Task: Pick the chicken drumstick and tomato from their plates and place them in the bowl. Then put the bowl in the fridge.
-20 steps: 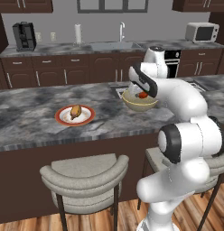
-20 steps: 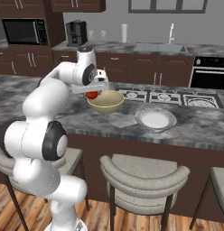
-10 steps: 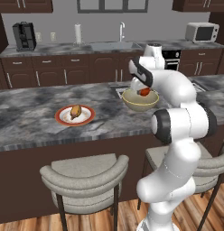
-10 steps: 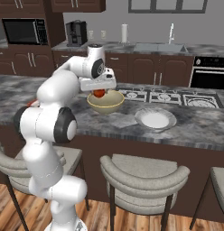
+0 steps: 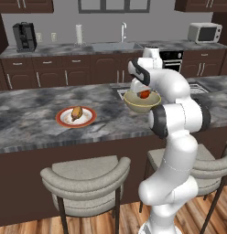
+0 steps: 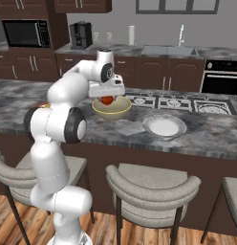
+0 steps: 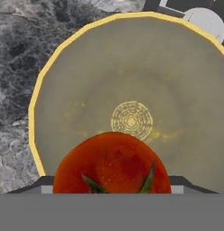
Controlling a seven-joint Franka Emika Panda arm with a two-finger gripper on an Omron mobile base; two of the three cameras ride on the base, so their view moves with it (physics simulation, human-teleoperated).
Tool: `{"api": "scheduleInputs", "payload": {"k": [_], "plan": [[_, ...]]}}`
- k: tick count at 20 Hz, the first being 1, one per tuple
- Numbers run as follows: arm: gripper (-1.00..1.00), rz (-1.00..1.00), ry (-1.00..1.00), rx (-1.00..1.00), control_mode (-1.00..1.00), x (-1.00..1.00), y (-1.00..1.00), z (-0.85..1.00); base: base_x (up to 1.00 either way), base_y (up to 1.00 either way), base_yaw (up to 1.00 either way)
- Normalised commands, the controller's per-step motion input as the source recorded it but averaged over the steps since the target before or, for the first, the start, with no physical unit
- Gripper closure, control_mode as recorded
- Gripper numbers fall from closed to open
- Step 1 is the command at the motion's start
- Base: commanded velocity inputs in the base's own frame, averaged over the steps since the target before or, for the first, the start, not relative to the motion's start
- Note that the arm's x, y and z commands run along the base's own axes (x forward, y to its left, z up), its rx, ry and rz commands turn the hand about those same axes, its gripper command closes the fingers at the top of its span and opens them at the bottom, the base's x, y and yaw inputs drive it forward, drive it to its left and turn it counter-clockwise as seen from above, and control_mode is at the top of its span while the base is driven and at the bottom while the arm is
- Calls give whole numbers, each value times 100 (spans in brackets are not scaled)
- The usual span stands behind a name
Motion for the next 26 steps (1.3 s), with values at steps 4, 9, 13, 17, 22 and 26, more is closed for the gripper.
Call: {"api": "scheduleInputs", "payload": {"k": [4,9,13,17,22,26], "plan": [[100,0,4,0,-100,14,-5,-32,0,0,0],[100,0,0,-1,-100,10,-3,-26,0,0,0],[100,0,0,0,-100,12,0,-24,0,0,0],[100,0,0,0,-100,11,0,-18,0,0,0],[100,0,1,-1,-100,3,0,-22,0,0,0],[-100,0,0,-1,-100,6,0,-5,0,0,0]]}}
